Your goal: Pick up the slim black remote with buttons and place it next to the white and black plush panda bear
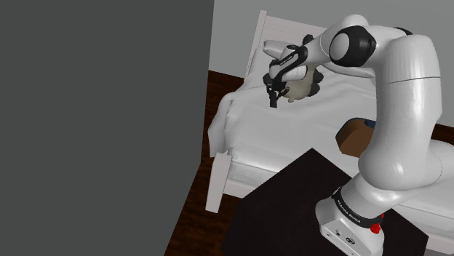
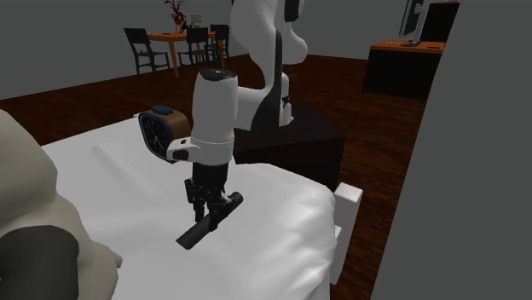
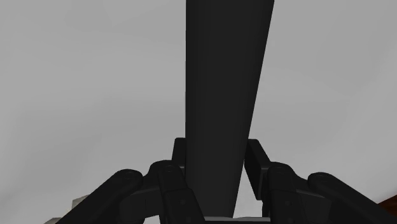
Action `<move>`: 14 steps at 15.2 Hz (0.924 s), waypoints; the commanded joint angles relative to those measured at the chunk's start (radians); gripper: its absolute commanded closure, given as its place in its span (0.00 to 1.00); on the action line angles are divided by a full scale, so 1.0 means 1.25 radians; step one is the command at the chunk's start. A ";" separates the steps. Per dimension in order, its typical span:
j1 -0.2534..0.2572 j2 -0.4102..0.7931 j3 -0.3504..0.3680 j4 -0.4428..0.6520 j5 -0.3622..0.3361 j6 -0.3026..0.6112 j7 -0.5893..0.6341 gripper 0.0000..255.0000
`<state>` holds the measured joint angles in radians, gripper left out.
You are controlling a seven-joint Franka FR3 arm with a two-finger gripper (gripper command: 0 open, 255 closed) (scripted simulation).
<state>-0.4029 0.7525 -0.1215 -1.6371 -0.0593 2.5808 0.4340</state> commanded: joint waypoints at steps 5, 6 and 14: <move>-0.001 0.048 0.001 0.012 0.001 0.036 0.005 1.00; -0.001 0.056 0.002 0.015 0.001 0.042 0.006 1.00; -0.004 0.131 0.004 0.047 0.003 0.084 0.011 1.00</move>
<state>-0.4060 0.9048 -0.1172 -1.5802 -0.0559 2.6752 0.4480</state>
